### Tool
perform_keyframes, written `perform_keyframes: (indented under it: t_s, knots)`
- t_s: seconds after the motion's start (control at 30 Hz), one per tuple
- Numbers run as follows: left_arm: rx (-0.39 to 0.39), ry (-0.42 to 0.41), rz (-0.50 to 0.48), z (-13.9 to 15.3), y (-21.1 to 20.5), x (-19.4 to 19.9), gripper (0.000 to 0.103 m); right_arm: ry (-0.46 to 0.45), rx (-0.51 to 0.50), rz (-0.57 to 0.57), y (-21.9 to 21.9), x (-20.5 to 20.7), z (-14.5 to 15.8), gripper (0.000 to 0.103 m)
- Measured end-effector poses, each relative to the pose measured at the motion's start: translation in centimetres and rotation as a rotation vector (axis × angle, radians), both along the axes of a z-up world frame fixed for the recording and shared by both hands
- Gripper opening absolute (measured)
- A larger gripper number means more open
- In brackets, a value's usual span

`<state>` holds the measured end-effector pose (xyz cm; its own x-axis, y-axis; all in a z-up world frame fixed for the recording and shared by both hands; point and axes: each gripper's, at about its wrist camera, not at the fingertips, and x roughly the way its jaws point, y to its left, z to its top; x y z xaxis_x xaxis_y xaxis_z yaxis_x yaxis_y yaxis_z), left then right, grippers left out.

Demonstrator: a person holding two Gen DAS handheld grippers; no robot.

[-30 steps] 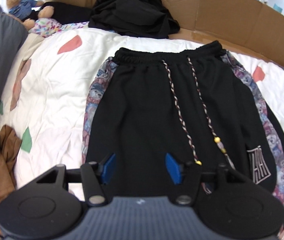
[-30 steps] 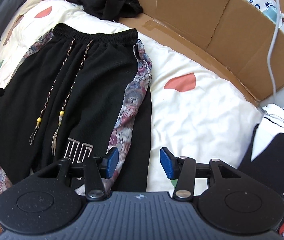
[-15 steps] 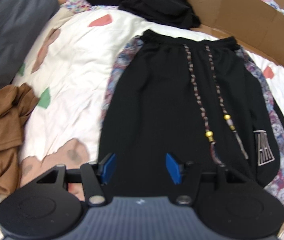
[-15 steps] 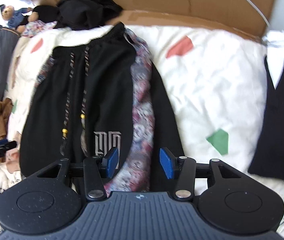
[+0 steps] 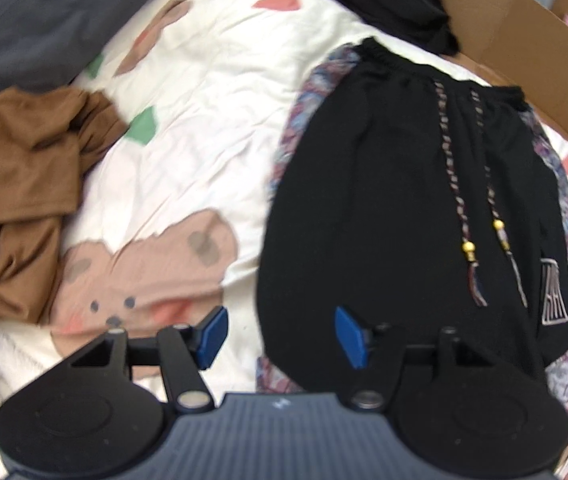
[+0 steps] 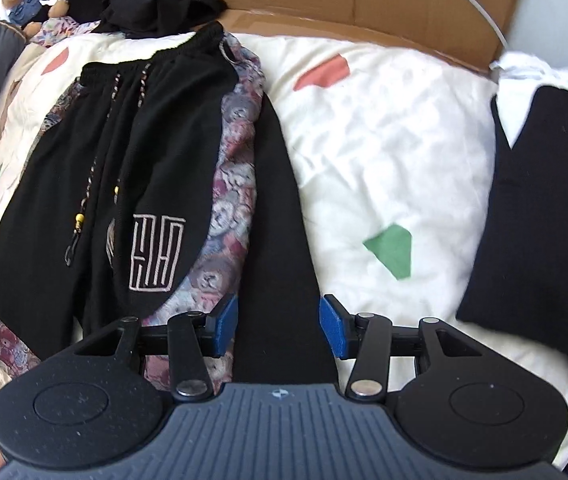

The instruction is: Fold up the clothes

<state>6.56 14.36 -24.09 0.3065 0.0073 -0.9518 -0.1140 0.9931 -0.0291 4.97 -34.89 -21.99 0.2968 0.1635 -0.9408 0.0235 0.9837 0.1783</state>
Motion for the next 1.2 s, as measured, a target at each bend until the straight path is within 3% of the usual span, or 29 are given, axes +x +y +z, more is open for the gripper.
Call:
perform_keyframes:
  t_s: [0.2,0.5,0.7,0.8,1.03,1.2]
  knots:
    - [0.116,0.043,-0.055,-1.8,0.9,-0.9,0.063,0.030,0.020,-0.080,-0.9,-2.0,-1.8,0.051]
    - [0.087,0.070,0.016,-2.7,3.2,-1.5,0.064,0.104,-0.014,-0.016,-0.3,-3.4,-4.2,0.050]
    - [0.055,0.051,0.037,-2.9,2.9,-1.2,0.065,0.120,0.027,0.035,2.0,-3.2,-5.4,0.050]
    - [0.055,0.045,0.003,-2.8,2.2,-0.9,0.065,0.134,0.052,0.048,3.5,-3.3,-6.2,0.050]
    - [0.067,0.014,-0.080,-2.5,0.7,-0.7,0.066,0.163,0.000,0.040,5.7,-4.4,-8.6,0.050]
    - [0.060,0.014,-0.071,-2.4,0.4,-0.6,0.066,0.147,-0.006,0.025,6.1,-4.7,-8.6,0.049]
